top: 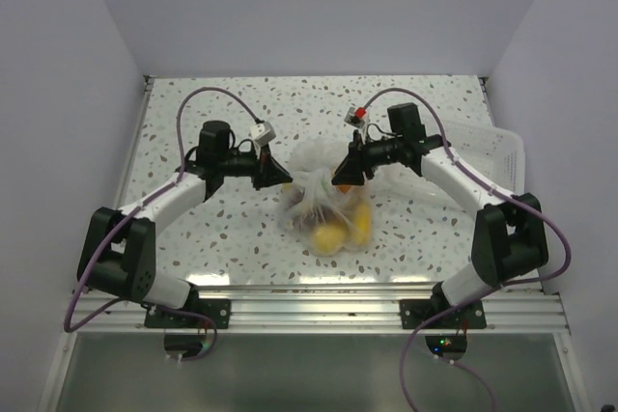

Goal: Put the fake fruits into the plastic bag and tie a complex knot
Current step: Tie the plastic bag at the center of the board.

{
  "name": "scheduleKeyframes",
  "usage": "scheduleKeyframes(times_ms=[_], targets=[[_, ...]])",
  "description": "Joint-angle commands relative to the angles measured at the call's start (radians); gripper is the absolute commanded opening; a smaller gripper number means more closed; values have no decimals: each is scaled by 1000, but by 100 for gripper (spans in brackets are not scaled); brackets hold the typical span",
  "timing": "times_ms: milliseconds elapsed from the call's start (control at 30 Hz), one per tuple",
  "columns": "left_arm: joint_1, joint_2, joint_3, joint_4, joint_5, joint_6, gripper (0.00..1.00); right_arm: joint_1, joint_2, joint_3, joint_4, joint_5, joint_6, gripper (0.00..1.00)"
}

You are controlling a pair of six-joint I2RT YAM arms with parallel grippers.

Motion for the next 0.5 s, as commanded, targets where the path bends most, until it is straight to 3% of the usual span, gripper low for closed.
scheduleKeyframes(times_ms=[0, 400, 467], targets=[[-19, 17, -7, 119, 17, -43, 0, 10, 17, 2, 89, -7, 59, 48], [-33, 27, -8, 145, 13, -80, 0, 26, 11, -23, 0, 38, -28, 48], [-33, 27, -8, 145, 13, -84, 0, 26, 11, -29, -17, 56, -39, 53]])
